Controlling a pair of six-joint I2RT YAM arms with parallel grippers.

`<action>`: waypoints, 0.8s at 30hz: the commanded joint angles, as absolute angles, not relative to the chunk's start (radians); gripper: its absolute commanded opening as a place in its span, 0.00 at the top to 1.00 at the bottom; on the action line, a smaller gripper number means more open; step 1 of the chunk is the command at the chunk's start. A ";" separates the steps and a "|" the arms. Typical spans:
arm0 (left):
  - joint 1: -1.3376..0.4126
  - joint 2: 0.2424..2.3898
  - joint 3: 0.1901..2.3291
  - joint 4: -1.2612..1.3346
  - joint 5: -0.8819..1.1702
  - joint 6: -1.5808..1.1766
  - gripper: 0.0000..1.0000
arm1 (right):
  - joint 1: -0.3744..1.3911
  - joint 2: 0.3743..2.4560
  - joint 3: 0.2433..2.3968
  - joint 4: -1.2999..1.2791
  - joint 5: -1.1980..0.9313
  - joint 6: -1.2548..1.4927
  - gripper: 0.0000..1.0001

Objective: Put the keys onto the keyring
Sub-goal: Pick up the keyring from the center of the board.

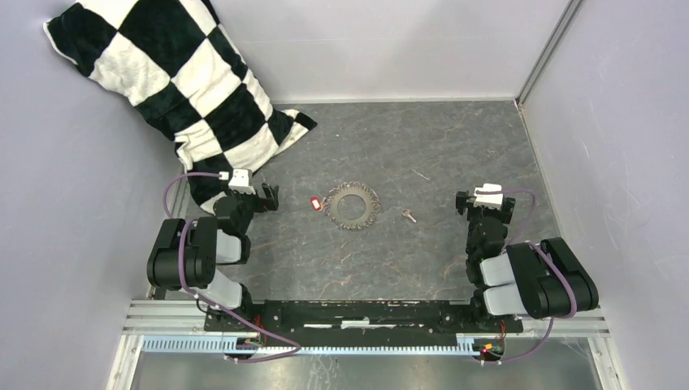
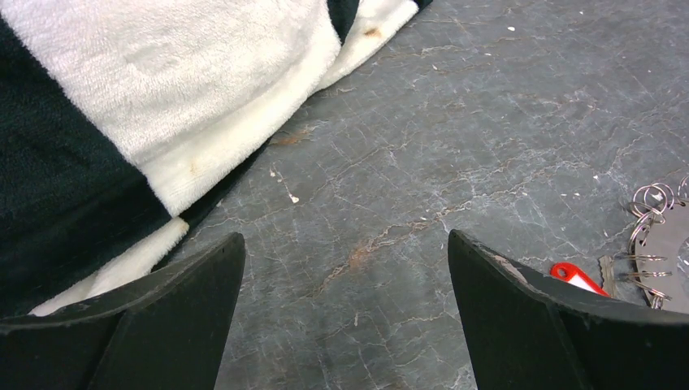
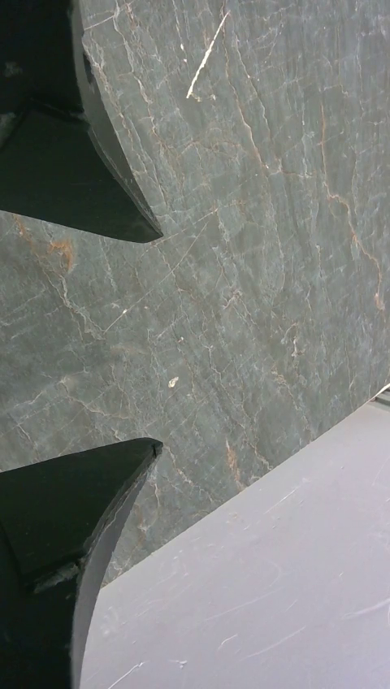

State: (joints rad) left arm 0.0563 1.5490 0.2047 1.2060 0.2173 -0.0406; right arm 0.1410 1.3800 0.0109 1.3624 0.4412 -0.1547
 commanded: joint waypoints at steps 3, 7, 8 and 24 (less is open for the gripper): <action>0.052 1.541 0.215 1.245 0.207 -0.008 0.00 | 0.136 1.373 -0.081 1.398 0.431 -0.158 0.02; 0.052 1.541 0.216 1.244 0.206 -0.008 0.00 | 0.135 1.357 -0.089 1.405 0.450 -0.148 0.02; 0.053 1.542 0.216 1.247 0.206 -0.008 0.00 | 0.136 1.327 -0.079 1.359 0.477 -0.135 0.02; 0.060 1.350 0.923 -0.161 0.486 0.179 0.00 | 0.131 1.382 0.601 0.490 -0.282 0.173 0.02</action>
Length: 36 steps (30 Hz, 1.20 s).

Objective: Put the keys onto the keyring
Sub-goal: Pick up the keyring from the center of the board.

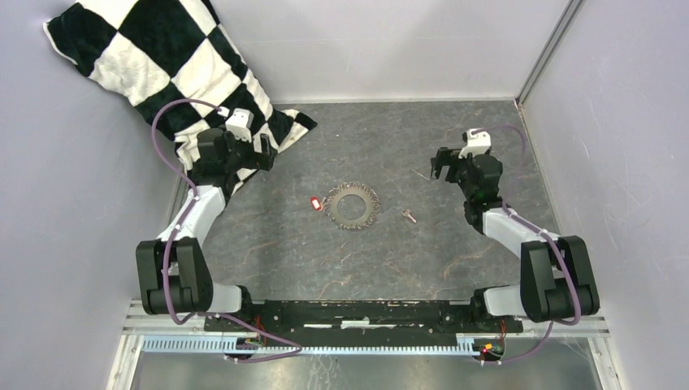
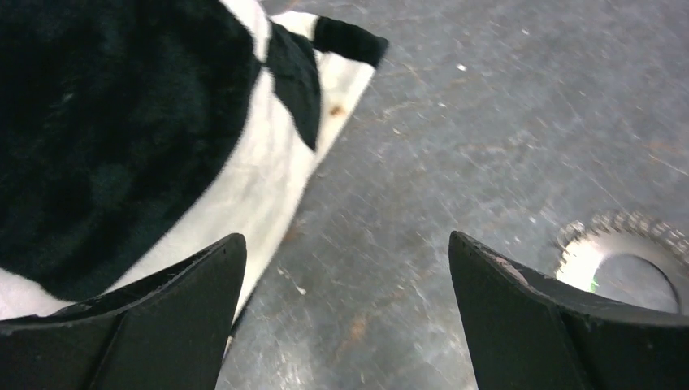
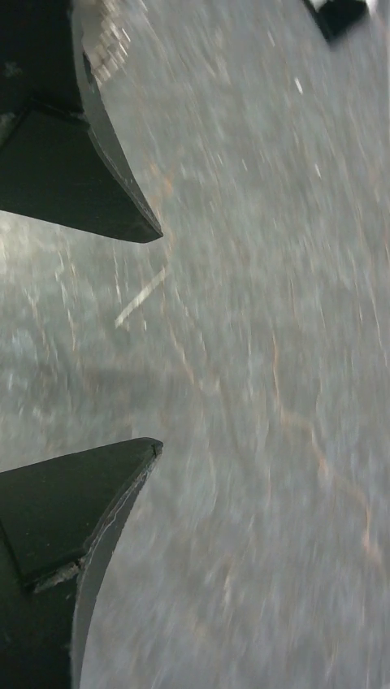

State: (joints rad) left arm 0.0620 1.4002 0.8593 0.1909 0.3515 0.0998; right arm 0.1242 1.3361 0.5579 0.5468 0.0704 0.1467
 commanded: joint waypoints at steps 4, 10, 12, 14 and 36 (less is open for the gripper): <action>0.014 1.345 0.984 -0.266 0.497 0.186 0.00 | 0.298 1.507 0.812 0.263 -0.140 -0.017 0.02; -0.107 1.370 1.026 -0.337 0.429 0.198 0.00 | 0.410 1.636 0.910 0.266 -0.209 -0.018 0.09; -0.113 1.385 1.048 -0.357 0.438 0.192 0.00 | 0.438 1.678 0.933 0.267 -0.240 -0.013 0.19; -0.114 1.401 1.072 -0.379 0.454 0.182 0.00 | 0.456 1.717 0.952 0.268 -0.256 -0.018 0.25; -0.117 1.377 1.081 -0.435 0.509 0.210 0.09 | 0.470 1.976 1.138 0.197 -0.475 -0.049 0.54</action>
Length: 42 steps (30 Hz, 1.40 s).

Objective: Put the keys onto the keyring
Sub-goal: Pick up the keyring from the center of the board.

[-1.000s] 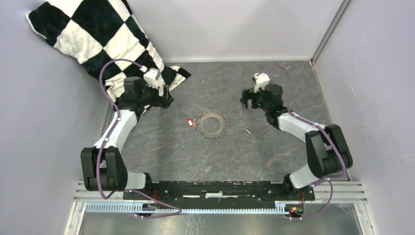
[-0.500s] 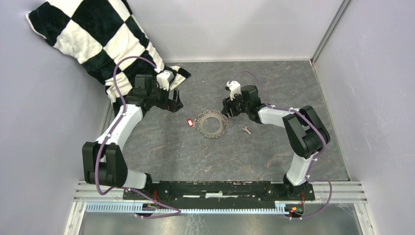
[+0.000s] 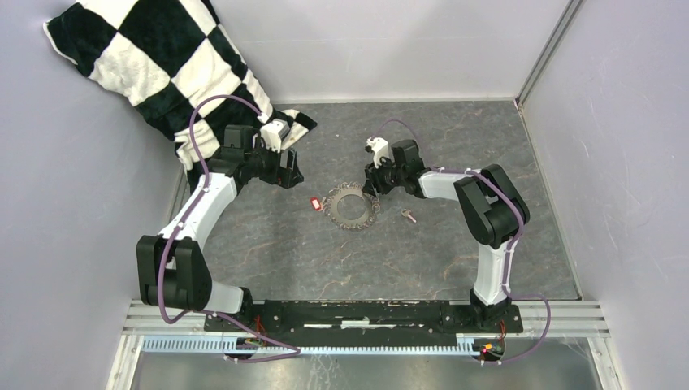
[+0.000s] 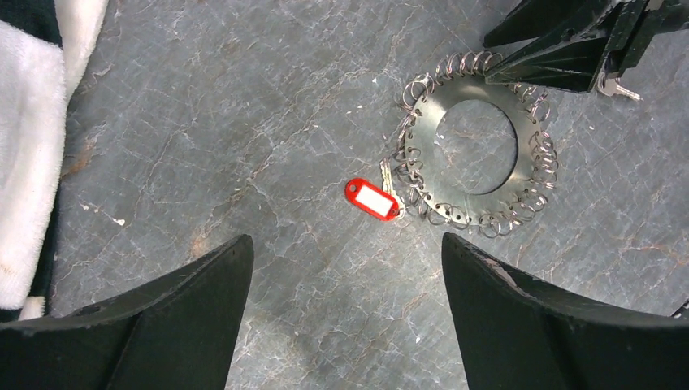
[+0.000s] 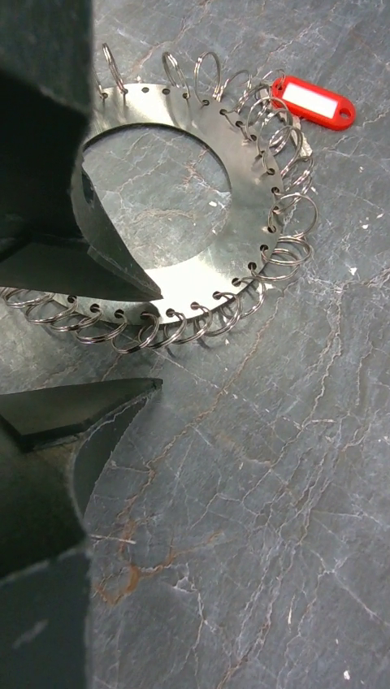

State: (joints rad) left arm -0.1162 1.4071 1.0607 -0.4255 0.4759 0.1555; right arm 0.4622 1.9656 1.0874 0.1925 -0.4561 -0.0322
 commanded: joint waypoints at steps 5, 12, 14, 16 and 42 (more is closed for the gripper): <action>-0.121 1.380 1.070 -0.442 0.511 0.223 0.10 | 0.469 1.992 1.188 0.193 -0.468 -0.054 0.52; -0.127 1.397 1.084 -0.459 0.516 0.228 0.14 | 0.468 2.050 1.256 0.139 -0.474 -0.089 0.52; -0.129 1.396 1.085 -0.458 0.520 0.229 0.15 | 0.469 2.056 1.255 0.128 -0.475 -0.102 0.52; -0.130 1.399 1.087 -0.466 0.529 0.230 0.16 | 0.470 2.061 1.256 0.127 -0.501 -0.104 0.52; -0.144 1.418 1.088 -0.513 0.540 0.243 0.28 | 0.571 2.086 1.347 0.118 -0.553 -0.178 0.35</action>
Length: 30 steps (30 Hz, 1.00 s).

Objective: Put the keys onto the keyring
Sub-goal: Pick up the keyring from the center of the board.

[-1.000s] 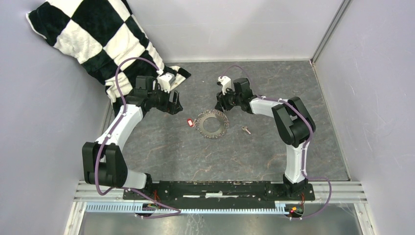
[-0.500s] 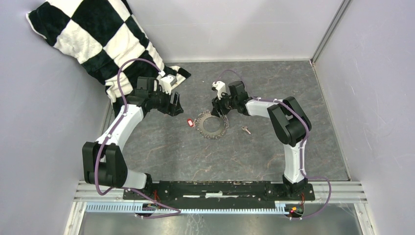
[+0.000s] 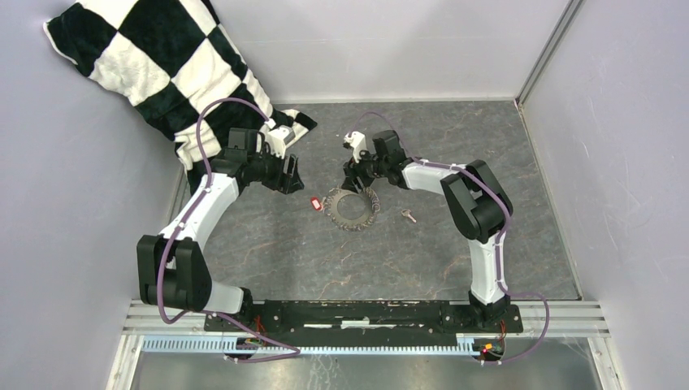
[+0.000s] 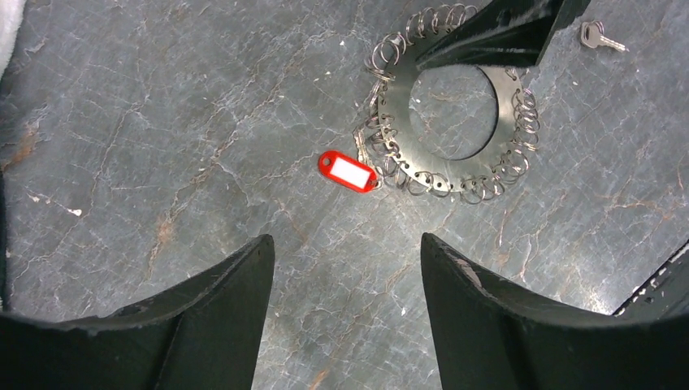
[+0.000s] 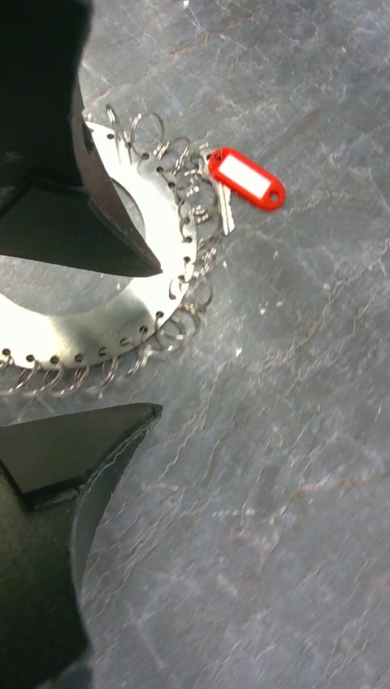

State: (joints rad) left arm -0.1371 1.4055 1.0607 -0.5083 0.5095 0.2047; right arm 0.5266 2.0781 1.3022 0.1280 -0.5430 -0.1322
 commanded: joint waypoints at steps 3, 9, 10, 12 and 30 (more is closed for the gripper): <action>-0.144 1.426 1.088 -0.514 0.535 0.240 0.32 | 0.595 2.049 1.299 0.155 -0.522 -0.173 0.40; -0.144 1.434 1.088 -0.514 0.531 0.241 0.36 | 0.639 2.005 1.240 0.204 -0.497 -0.165 0.54; -0.144 1.435 1.089 -0.514 0.531 0.240 0.37 | 0.642 2.013 1.253 0.195 -0.502 -0.166 0.56; -0.144 1.438 1.088 -0.516 0.530 0.239 0.38 | 0.648 2.034 1.286 0.172 -0.518 -0.166 0.58; -0.144 1.430 1.101 -0.554 0.526 0.262 0.37 | 0.674 2.156 1.361 0.124 -0.480 -0.170 0.57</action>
State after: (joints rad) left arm -0.1398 1.4319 1.0622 -0.5385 0.5091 0.2058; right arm 0.6678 2.1296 1.3243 0.1368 -0.4919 -0.1558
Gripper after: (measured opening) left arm 0.624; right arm 0.455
